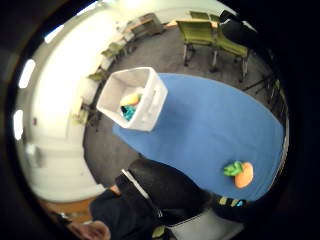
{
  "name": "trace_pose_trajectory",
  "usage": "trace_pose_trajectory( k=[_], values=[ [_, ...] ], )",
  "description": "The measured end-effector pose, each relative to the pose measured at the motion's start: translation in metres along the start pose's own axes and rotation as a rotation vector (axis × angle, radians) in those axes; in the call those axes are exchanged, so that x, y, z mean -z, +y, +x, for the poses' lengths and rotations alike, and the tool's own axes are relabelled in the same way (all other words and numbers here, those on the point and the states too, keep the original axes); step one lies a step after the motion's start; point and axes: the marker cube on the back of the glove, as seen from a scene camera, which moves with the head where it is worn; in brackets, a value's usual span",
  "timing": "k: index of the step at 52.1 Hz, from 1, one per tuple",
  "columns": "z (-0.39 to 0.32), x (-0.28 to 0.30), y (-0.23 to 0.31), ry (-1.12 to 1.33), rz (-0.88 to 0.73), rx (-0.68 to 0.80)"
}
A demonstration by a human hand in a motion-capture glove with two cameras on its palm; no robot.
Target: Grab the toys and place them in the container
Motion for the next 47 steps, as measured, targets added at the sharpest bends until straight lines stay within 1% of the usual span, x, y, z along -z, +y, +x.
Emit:
trace_pose_trajectory(
  k=[4,12,21,28,34,39,47],
  values=[
    [0.033,-0.010,0.022,0.001,-0.006,-0.036],
    [0.075,-0.037,0.058,0.002,0.006,-0.082],
    [0.115,-0.096,0.092,-0.010,-0.044,-0.132],
    [0.135,-0.156,0.118,-0.008,-0.131,-0.176],
    [0.146,-0.204,0.139,-0.054,-0.199,-0.217],
    [0.152,-0.224,0.145,-0.080,-0.218,-0.231],
    [0.151,-0.235,0.155,-0.101,-0.219,-0.234]
  ],
)
